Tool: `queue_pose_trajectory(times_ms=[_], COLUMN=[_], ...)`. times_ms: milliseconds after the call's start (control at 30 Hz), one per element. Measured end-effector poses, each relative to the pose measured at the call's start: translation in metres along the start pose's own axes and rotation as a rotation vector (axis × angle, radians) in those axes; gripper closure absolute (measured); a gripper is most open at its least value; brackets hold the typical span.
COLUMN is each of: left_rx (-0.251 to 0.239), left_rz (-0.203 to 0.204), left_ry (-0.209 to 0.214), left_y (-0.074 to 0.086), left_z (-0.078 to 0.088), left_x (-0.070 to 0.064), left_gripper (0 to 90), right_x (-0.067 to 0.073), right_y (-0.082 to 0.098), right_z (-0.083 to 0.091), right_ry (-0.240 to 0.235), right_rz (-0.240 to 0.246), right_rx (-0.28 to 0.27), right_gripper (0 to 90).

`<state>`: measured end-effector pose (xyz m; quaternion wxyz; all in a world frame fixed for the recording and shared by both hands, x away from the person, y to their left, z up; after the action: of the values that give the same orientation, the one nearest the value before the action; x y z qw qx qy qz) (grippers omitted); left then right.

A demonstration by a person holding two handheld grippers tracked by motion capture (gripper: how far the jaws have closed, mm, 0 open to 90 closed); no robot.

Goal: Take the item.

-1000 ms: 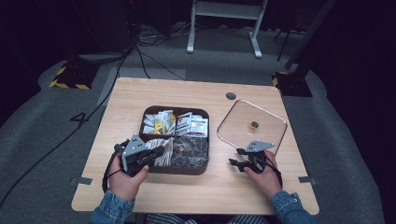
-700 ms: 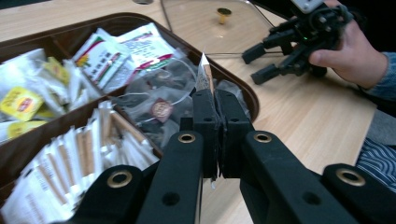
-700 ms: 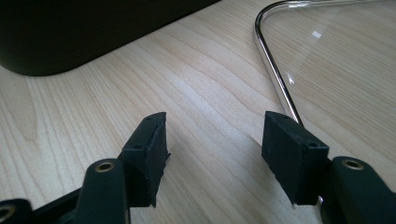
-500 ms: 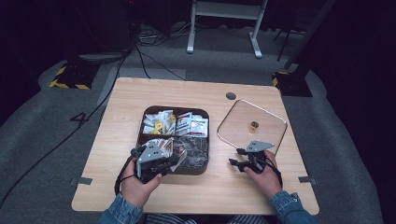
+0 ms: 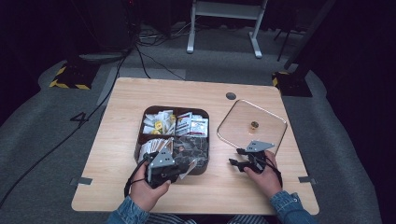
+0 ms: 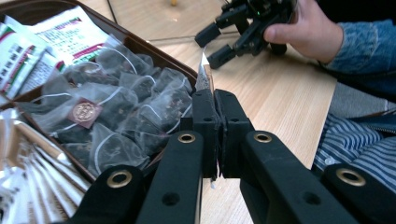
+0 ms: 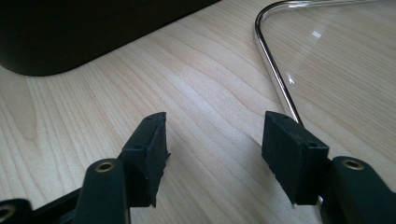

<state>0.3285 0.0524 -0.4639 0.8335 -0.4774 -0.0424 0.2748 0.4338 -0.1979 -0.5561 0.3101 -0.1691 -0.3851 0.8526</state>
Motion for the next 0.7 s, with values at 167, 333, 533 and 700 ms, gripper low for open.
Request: queue_pose_trajectory(times_ms=[167, 333, 533, 700], left_rx=[0.033, 0.06, 0.087, 0.118], left_rz=[-0.004, -0.005, -0.018, -0.036], left_ry=[0.022, 0.049, 0.086, 0.085], left_y=[0.006, 0.011, 0.016, 0.022], left_z=[-0.011, -0.021, -0.03, -0.038], left_x=[-0.005, -0.009, -0.018, -0.019], left_gripper=[88.0, 88.0, 88.0, 88.0], right_x=[0.0, 0.0, 0.0, 0.0], right_y=[0.0, 0.0, 0.0, 0.0], right_z=[0.0, 0.0, 0.0, 0.0], right_ry=[0.0, 0.0, -0.001, -0.001], right_rz=[0.0, 0.0, 0.001, 0.001], right_rx=[0.0, 0.0, 0.001, 0.0], right_gripper=[40.7, 40.7, 40.7, 40.7])
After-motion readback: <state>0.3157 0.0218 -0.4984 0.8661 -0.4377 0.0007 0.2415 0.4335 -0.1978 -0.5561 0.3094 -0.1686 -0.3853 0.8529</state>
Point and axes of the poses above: each handheld gripper's, and its own axes: z roughly backward along the jaws, y roughly out of its underside, x roughly to its left, the point moved 8 cm from there along -z, roughly forward along the jaws, and after that the axes turned 4 degrees about y, right-handed, at the moved point
